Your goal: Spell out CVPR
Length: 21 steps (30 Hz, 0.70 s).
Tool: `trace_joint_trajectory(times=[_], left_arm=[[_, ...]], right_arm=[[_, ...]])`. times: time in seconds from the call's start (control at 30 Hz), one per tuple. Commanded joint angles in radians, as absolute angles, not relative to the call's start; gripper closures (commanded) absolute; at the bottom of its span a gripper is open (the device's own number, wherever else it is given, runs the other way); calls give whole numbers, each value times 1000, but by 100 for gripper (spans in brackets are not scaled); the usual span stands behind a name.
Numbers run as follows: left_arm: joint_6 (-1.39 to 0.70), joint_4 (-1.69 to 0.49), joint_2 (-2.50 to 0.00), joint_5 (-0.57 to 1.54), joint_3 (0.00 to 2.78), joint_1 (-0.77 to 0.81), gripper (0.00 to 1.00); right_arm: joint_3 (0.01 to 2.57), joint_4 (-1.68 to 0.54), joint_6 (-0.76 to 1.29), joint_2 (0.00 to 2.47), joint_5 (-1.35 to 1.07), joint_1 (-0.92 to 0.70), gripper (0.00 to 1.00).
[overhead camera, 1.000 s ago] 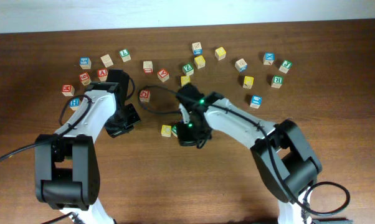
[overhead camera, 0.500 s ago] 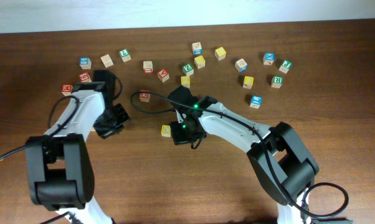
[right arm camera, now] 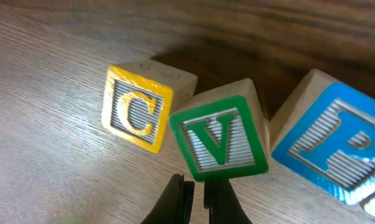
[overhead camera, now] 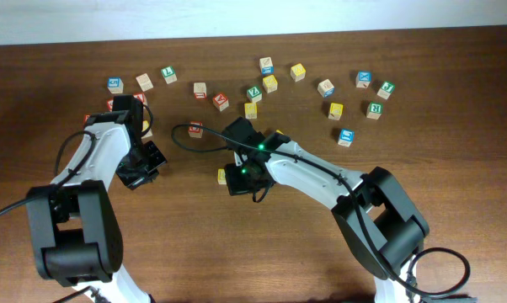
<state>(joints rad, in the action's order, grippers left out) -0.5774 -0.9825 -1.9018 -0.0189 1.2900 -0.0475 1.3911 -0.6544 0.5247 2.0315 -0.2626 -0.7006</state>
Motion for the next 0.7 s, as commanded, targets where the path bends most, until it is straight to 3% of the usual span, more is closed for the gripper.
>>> trace_joint_trajectory(times=[0.0, 0.47, 0.67], left_arm=[[-591, -984, -1915, -22, 1282, -51, 100], [-590, -984, -1915, -22, 1277, 15, 100], [-590, -1017, -1915, -22, 1276, 56, 100]], right_arm=[[1401, -642, 533, 2006, -268, -707, 96], [1411, -569, 532, 2005, -186, -701, 95], [1568, -802, 529, 2001, -213, -679, 96]])
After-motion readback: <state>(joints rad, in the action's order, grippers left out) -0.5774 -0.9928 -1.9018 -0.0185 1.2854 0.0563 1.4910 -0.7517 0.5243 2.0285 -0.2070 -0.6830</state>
